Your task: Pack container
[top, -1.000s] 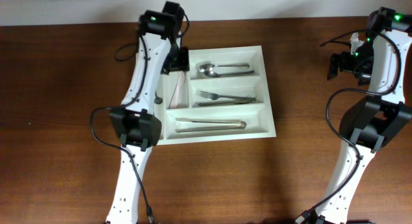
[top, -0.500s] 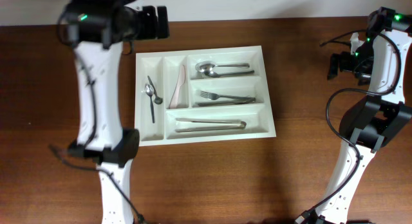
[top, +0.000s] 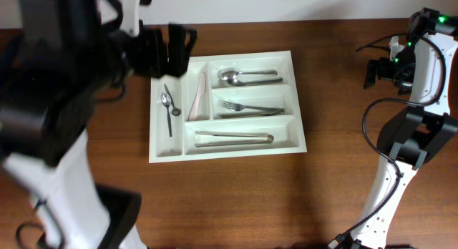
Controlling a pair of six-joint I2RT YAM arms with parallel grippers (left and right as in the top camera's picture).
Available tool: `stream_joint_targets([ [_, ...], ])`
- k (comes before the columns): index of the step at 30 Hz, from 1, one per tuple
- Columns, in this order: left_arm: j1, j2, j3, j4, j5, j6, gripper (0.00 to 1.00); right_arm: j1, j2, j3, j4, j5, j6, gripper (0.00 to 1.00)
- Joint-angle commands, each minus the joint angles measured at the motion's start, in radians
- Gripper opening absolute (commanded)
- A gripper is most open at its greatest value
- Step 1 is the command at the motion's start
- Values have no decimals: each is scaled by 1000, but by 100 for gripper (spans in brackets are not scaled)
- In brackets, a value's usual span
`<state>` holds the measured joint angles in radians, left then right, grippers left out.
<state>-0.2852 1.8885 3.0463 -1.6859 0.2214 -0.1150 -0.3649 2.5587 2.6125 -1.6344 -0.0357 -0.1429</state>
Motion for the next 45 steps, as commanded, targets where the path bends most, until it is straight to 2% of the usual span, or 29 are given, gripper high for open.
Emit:
stream_joint_targets([
  [1,-41,-163,-126,-2,-130,11,99,-2,-18,17,1,-2,-10,99],
  [4,-61,-315,-313,-2,-220,-14,99,-2,-18,17,1,-2,-10,99],
  [9,-61,-595,-716,-2,-257,-74,99,-2,-18,17,1,-2,-10,99],
  [13,-61,-827,-1051,24,-309,-170,99,-2,-18,17,1,-2,-10,99],
  [15,-61,-956,-1208,105,-217,-182,99,-2,-18,17,1,-2,-10,99],
  [18,-61,-1142,-1412,321,-68,-185,99,-2,-18,16,1,-2,-10,99],
  [23,-61,-1334,-1662,633,-58,-192,99,-2,-18,17,1,-2,-10,99],
  [26,-61,-1365,-1748,666,-34,-211,99,-2,-18,17,1,-2,-10,99],
  [31,-61,-1363,-1799,586,-35,-210,99,-2,-18,17,1,-2,-10,99],
  [35,-61,-1363,-1815,586,-105,-199,99,-2,-18,17,1,-2,-10,99],
  [41,-61,-1363,-1888,623,-117,18,99,-2,-18,17,1,-2,-10,99],
  [45,-61,-1363,-1998,737,-116,109,99,-2,-18,17,1,-2,-10,99],
])
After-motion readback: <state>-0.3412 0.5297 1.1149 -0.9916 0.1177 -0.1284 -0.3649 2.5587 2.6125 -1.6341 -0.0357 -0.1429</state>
